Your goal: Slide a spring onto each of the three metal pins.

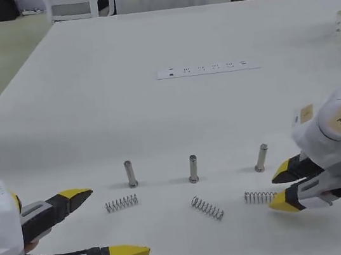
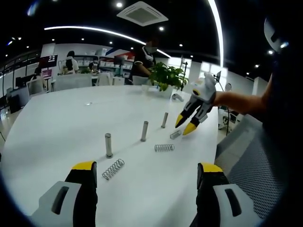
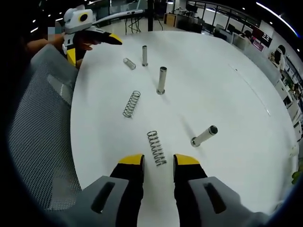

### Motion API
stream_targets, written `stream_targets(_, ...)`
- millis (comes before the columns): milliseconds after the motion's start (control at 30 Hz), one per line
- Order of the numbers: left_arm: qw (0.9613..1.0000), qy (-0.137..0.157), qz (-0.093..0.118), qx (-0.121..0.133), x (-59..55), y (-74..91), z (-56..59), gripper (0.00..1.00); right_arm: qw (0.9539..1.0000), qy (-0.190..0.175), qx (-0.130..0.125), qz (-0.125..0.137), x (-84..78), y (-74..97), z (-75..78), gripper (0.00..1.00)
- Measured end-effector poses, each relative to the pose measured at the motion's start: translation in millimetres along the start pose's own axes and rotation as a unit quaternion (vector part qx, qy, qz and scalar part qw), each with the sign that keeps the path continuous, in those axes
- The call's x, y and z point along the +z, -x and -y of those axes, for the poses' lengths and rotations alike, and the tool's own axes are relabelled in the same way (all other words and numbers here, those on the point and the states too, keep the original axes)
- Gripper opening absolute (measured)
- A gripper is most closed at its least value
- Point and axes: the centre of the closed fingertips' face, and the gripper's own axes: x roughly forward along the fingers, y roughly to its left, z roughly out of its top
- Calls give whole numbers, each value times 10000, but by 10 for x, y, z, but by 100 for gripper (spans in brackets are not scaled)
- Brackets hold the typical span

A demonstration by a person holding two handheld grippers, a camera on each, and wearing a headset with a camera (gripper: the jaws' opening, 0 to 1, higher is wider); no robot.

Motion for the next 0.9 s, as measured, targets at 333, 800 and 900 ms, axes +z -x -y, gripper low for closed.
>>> stream_targets(333, 10000, 13, 0, 22, -7, -2, -3, 83, 9994, 214, 100, -242, -57, -53, 0, 15)
stream_targets(800, 10000, 30, -4, 16, -13, -3, 6, 83, 9979, 396, 199, -473, -104, -103, 10, 11)
stream_targets(900, 10000, 28, 1, 12, -8, -2, 8, 83, 9975, 434, 213, -521, -112, -106, 17, 11)
